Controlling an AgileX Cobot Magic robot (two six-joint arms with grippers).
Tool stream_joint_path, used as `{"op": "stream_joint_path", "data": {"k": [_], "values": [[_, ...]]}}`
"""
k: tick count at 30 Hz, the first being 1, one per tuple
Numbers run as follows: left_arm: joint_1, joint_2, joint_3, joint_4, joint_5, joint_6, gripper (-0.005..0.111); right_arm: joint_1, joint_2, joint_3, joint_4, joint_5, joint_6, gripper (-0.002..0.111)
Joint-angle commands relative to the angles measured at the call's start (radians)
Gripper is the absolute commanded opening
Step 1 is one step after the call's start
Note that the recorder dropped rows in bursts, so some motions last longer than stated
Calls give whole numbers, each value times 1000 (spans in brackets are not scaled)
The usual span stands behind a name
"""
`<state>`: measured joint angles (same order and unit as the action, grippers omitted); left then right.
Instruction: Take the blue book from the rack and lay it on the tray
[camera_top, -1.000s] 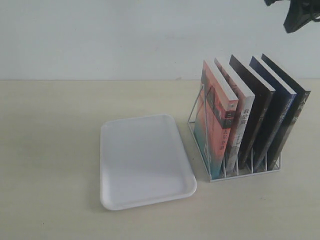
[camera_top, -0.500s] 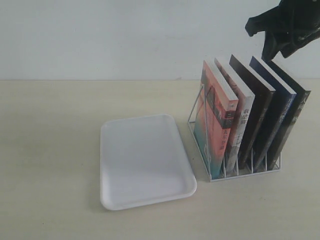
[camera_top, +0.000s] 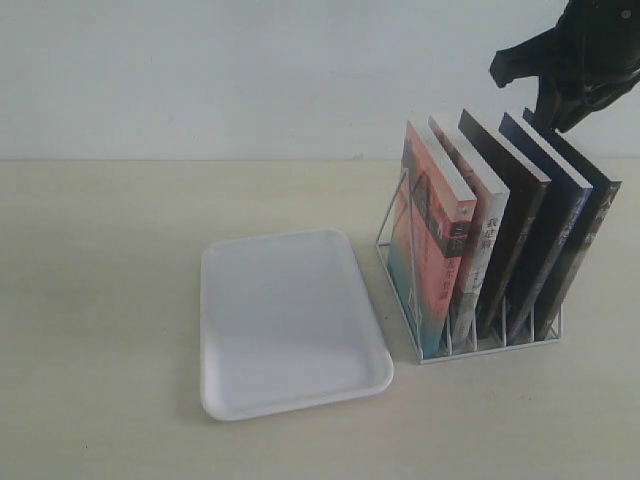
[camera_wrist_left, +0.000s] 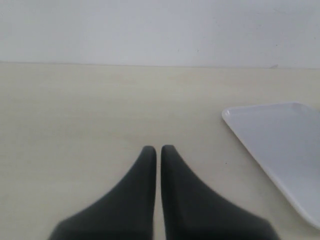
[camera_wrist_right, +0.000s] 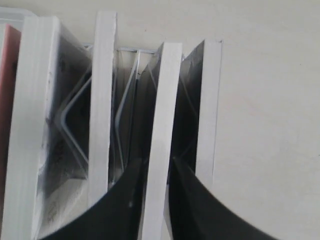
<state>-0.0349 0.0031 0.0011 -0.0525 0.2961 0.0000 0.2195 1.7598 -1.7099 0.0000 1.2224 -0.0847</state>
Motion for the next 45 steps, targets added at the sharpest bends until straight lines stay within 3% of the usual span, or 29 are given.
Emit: {"op": "stream_joint_path", "data": {"k": [1, 12, 19, 29, 35, 45], "values": [[2, -3, -1, -12, -4, 0, 4, -1, -4, 14, 0, -1, 3, 18], [2, -3, -1, -12, -4, 0, 4, -1, -4, 14, 0, -1, 7, 18], [2, -3, -1, -12, -4, 0, 4, -1, -4, 14, 6, -1, 7, 43], [2, -3, -1, -12, -4, 0, 4, -1, -4, 14, 6, -1, 9, 43], [2, -3, -1, -12, -4, 0, 4, -1, -4, 14, 6, -1, 9, 26], [2, -3, -1, -12, -4, 0, 4, -1, -4, 14, 12, -1, 9, 26]]}}
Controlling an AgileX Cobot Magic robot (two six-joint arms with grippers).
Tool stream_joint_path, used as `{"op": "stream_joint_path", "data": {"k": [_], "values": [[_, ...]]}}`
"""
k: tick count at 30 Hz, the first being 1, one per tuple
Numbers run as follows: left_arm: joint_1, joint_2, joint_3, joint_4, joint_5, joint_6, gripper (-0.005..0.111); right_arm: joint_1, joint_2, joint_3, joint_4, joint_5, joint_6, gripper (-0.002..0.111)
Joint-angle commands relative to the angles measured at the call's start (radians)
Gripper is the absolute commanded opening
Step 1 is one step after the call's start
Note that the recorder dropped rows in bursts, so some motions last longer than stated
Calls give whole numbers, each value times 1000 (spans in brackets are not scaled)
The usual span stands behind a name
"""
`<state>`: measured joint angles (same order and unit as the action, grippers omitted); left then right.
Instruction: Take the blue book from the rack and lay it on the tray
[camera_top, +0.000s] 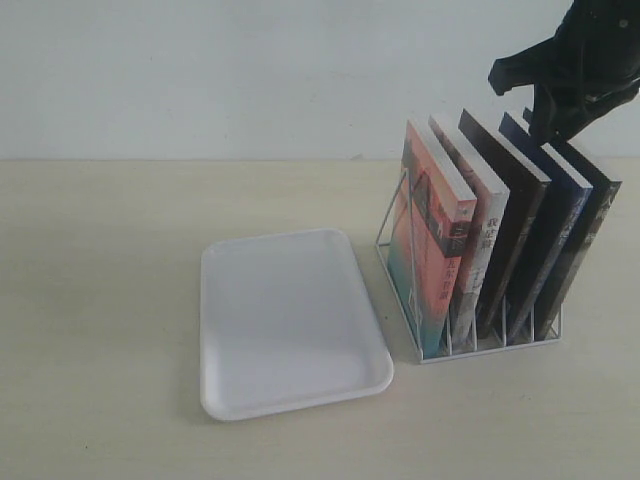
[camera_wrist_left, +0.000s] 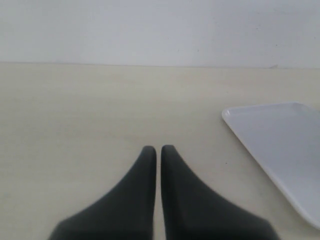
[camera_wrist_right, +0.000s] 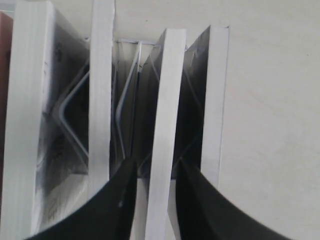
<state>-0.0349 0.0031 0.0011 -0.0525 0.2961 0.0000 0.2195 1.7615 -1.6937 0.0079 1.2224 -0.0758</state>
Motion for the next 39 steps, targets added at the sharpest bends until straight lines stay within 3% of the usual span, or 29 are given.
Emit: {"op": "stream_joint_path", "data": {"k": [1, 19, 22, 25, 39], "values": [[2, -3, -1, -12, -4, 0, 4, -1, -5, -2, 4, -1, 0, 26], [2, -3, -1, -12, -4, 0, 4, -1, 108, -2, 6, -1, 19, 26], [2, -3, -1, -12, -4, 0, 4, -1, 106, -2, 6, -1, 19, 20], [2, -3, -1, -12, -4, 0, 4, -1, 95, -2, 6, -1, 19, 0], [2, -3, -1, -12, -4, 0, 4, -1, -91, -4, 9, -1, 22, 0]]}}
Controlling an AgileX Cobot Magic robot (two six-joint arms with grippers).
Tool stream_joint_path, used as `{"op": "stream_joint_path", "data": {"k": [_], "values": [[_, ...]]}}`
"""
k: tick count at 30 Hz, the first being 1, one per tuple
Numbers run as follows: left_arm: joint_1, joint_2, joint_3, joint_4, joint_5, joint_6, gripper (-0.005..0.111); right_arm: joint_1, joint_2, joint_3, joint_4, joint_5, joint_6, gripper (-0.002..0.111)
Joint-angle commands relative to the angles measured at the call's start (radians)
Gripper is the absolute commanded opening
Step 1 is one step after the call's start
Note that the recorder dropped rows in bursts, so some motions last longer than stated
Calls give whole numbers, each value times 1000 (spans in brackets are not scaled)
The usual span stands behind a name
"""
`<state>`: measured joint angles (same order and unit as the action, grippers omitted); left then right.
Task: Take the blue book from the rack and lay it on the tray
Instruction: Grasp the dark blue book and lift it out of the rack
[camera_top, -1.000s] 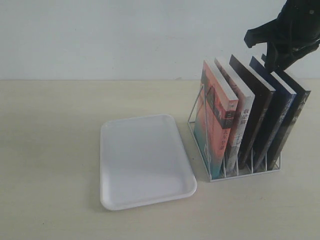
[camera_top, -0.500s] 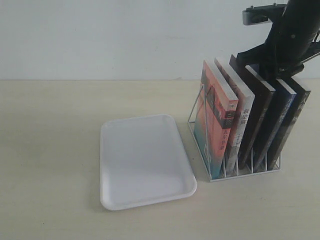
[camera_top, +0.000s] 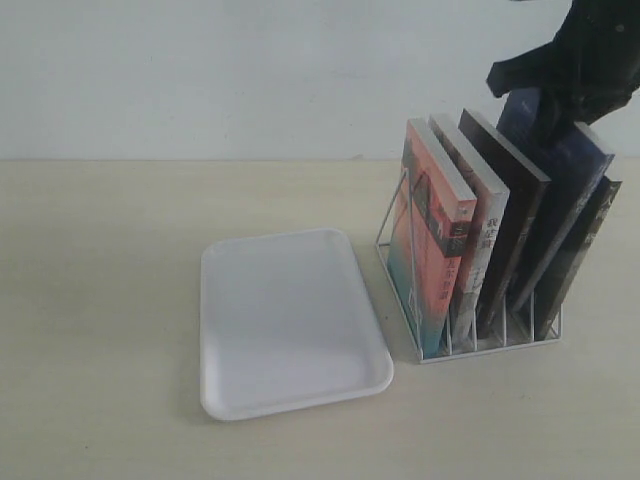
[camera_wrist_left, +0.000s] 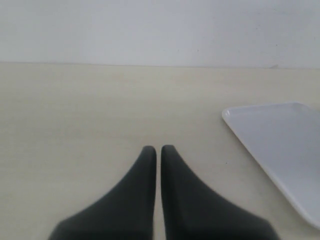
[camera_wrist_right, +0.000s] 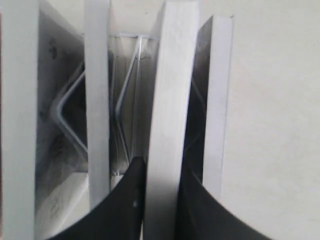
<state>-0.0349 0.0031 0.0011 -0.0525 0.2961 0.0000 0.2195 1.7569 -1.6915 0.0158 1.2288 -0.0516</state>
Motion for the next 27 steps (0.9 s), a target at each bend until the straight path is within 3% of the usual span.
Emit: {"op": "stream_joint_path", "data": {"k": [1, 27], "values": [[2, -3, -1, -12, -4, 0, 4, -1, -105, -6, 1, -8, -2, 0], [2, -3, -1, -12, -4, 0, 4, -1, -191, -6, -25, -8, -8, 0]]}}
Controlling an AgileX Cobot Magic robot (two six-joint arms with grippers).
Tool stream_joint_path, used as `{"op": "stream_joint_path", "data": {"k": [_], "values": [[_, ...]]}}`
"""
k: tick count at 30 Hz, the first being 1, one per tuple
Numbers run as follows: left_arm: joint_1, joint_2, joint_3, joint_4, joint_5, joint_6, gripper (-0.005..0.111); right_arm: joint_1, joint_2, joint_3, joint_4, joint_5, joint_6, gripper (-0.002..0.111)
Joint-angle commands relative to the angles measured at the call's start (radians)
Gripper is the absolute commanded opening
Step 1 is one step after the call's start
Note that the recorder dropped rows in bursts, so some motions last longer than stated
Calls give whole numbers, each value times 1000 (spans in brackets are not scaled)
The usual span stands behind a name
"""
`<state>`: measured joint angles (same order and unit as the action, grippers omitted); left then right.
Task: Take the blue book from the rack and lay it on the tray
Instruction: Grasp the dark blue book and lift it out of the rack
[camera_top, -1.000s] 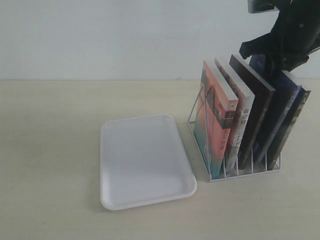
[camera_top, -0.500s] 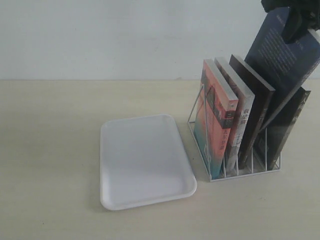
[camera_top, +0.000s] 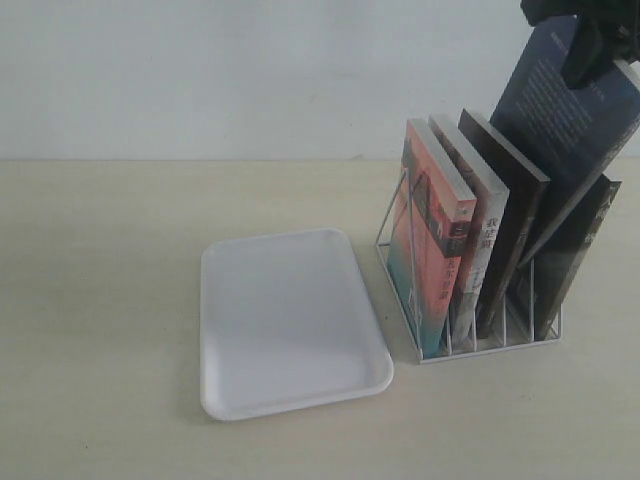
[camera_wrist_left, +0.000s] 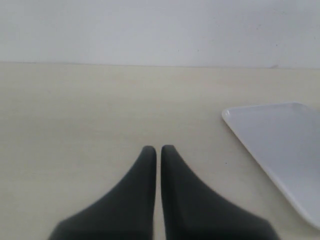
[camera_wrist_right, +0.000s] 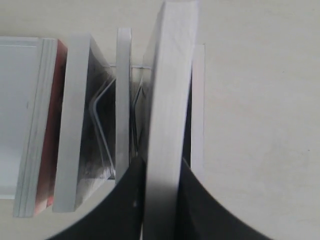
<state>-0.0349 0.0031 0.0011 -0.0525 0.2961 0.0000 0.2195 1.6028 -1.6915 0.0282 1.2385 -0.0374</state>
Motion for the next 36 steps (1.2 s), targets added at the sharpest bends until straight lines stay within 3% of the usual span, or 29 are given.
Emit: {"op": "stream_joint_path", "data": {"k": [1, 8, 17, 21, 26, 29, 36], "values": [[2, -3, -1, -12, -4, 0, 4, -1, -46, -6, -48, -17, -23, 0], [2, -3, -1, -12, -4, 0, 4, -1, -183, -6, -87, -27, -23, 0], [2, -3, -1, -12, -4, 0, 4, -1, -360, -6, -48, -198, -70, 0], [2, -3, -1, -12, -4, 0, 4, -1, -383, -6, 175, -244, -245, 0], [2, -3, -1, -12, -4, 0, 4, -1, -383, -6, 640, -195, -628, 0], [2, -3, -1, -12, -4, 0, 4, 1, -383, 2, 753, -121, -743, 0], [2, -3, -1, -12, -4, 0, 4, 1, -381, 159, 906, -145, -941, 0]]}}
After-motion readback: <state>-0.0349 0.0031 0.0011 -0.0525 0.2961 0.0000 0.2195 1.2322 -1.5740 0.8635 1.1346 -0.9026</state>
